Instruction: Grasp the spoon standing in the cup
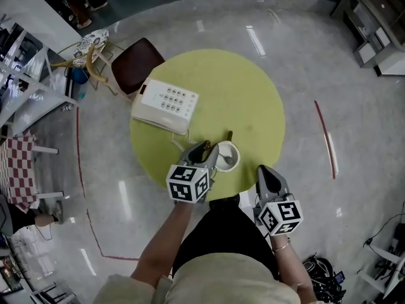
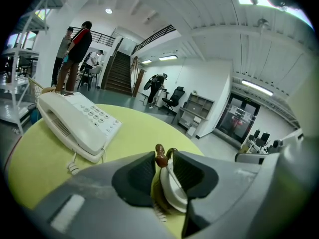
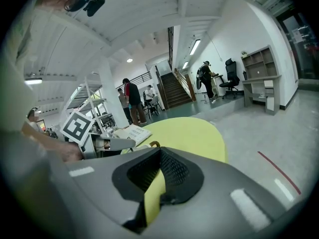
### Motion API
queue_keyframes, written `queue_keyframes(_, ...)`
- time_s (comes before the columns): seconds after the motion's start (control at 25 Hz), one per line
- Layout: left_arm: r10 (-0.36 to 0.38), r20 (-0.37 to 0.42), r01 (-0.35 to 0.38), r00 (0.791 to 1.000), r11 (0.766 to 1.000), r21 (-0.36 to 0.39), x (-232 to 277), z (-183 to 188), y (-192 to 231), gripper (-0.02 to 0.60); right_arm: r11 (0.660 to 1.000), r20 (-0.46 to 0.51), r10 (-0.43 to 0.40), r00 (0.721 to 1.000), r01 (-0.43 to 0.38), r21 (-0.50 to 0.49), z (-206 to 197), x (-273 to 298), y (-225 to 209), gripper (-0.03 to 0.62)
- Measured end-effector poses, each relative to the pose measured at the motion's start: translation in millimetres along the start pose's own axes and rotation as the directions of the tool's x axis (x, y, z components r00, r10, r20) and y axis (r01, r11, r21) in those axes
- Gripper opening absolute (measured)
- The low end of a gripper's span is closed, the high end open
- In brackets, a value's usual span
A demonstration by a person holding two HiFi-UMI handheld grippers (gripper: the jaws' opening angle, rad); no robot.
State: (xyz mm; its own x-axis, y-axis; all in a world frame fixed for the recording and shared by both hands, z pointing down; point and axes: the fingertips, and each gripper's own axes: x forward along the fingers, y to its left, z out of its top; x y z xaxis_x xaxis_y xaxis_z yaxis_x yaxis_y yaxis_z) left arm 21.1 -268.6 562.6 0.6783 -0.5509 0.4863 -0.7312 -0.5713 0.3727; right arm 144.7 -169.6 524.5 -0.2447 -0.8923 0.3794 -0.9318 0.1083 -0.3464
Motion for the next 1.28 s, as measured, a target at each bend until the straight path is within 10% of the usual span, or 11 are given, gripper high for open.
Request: queue_keyframes(1.28,0.046,0.165,-0.043,0.985,0.999,-0.023,-52,49,-13,0.055,0.995,0.027,0.085,0.996,-0.083,-0.05,19,-4,19,-0.002)
